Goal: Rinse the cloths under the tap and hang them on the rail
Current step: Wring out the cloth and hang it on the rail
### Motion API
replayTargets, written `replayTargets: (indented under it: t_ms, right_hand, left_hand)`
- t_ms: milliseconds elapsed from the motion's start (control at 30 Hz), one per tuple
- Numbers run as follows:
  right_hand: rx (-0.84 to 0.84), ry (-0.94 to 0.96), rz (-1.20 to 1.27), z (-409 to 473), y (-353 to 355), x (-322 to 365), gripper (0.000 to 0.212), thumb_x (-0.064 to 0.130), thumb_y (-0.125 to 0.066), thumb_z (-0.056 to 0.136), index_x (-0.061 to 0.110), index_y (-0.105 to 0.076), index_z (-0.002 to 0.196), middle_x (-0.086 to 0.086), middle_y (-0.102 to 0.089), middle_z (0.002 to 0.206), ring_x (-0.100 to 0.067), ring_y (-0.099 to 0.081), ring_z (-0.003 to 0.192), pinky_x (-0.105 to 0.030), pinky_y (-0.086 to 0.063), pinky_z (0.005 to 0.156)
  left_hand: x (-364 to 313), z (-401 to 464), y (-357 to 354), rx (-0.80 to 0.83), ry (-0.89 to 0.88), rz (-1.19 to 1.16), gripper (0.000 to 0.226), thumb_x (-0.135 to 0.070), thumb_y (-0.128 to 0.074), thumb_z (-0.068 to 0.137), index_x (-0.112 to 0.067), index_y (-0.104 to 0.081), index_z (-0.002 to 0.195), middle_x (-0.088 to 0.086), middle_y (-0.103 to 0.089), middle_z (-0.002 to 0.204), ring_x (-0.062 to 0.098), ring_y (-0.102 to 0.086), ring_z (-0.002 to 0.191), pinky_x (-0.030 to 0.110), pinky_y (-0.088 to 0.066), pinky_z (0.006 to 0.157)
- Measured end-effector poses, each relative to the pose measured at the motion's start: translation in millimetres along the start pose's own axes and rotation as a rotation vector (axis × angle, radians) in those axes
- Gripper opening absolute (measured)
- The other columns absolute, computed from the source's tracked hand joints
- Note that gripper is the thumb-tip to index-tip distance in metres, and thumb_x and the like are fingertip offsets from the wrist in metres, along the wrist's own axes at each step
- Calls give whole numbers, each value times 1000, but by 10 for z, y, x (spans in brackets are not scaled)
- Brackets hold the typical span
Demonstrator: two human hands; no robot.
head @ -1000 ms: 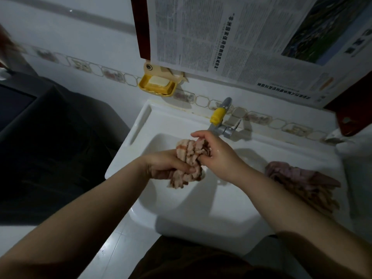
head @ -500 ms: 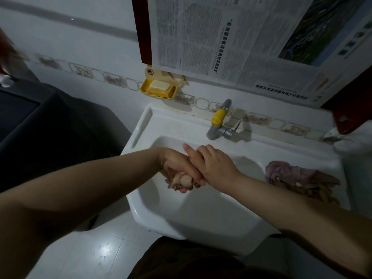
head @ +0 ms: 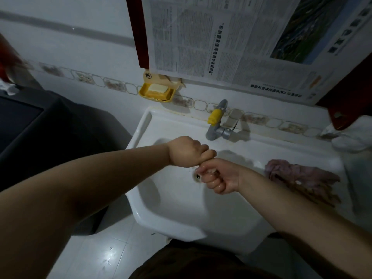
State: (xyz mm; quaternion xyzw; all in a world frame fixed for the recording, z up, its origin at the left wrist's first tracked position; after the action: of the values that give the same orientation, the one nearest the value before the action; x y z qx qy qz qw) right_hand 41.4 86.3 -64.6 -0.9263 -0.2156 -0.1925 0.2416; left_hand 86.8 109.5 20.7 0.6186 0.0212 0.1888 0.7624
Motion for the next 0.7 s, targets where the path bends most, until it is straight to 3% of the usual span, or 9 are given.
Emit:
replayTargets:
  t_ms: [67,133,234,300,367,434,534,600,701]
  right_hand:
    - [48,51,132,-53,37,45,33,17,-47,86,25,-37,56,9,-25,44,-4,-12,37,-14,-5,35]
    - [15,143,218,-109,152,110,27,10,-49,88,24,-39,68,7,-33,51,-2,-22,38,-11,-9,36]
    - [-291,322,48,-195,469,148,26,7,-65,85,21,-51,102,-2,-55,81,-7,-45,51,-16,-37,43]
    - [-602,540,-289,-404,711,171,72,8,-72,81,28,-33,138,-5,-47,124,-16,-59,80,-29,-54,62]
    - [-734,770,-944,-596,535,225,93,14,-71,81,33,-12,149,4,-13,153,-11,-50,114,-29,-53,78]
    - [-772,983,-1430,-718,304,188,93,21,-70,80,22,-10,151,1,1,159,-7,-31,132,-24,-50,87]
    - [-798,1407,-1511,-1055,155,291,59,24,-57,89,5,-31,139,-13,-29,145,-25,-42,130,-31,-48,98]
    - [-810,1657,-1562,-1289,51,322,38,19,-45,97,3,-40,131,-14,-41,126,-28,-53,108,-31,-52,85]
    - [-853,1804,-1772,-1425,-86,338,31,10,-50,93,5,-48,123,-12,-49,106,-27,-57,82,-30,-50,63]
  left_hand:
    - [61,97,-16,33,96,-5,17,-17,-52,86,-6,-47,99,9,-57,66,27,-55,45,23,-32,40]
    - [232,107,-177,271,411,-67,17,-20,-50,92,-8,-51,103,10,-63,83,32,-64,68,30,-38,52]
    - [282,-277,-589,651,937,-390,24,-25,-46,92,-11,-62,103,13,-67,104,32,-64,89,31,-44,69]
    - [109,-459,-812,732,1191,-880,19,-21,-48,92,-9,-63,91,18,-68,81,28,-58,60,26,-44,56]
    - [-206,-456,-866,748,1344,-1429,20,-24,-48,93,-14,-52,76,5,-51,53,15,-42,41,17,-32,42]
    - [-530,-239,-762,785,1230,-1800,25,-31,-46,92,-20,-46,69,-5,-43,49,8,-40,40,15,-29,40]
    - [-881,73,-556,826,964,-2129,23,-36,-45,86,-21,-52,70,-6,-47,50,7,-46,42,15,-37,42]
    - [-1010,168,-464,874,828,-2221,29,-37,-44,86,-19,-57,68,-3,-53,55,10,-54,46,17,-47,46]
    - [-1179,200,-331,990,679,-2260,23,-37,-53,82,-17,-60,73,-2,-56,61,12,-58,53,23,-55,56]
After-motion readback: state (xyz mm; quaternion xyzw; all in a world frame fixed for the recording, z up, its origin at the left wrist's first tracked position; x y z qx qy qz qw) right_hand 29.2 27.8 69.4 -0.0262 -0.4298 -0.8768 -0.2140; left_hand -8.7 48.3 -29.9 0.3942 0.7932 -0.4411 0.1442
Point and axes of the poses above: each hand's wrist, its own z-axis towards the middle knuckle, its own y-axis out of the back of the hand, x = y × z, the point moved 10 cm from there along z, towards the middle knuckle
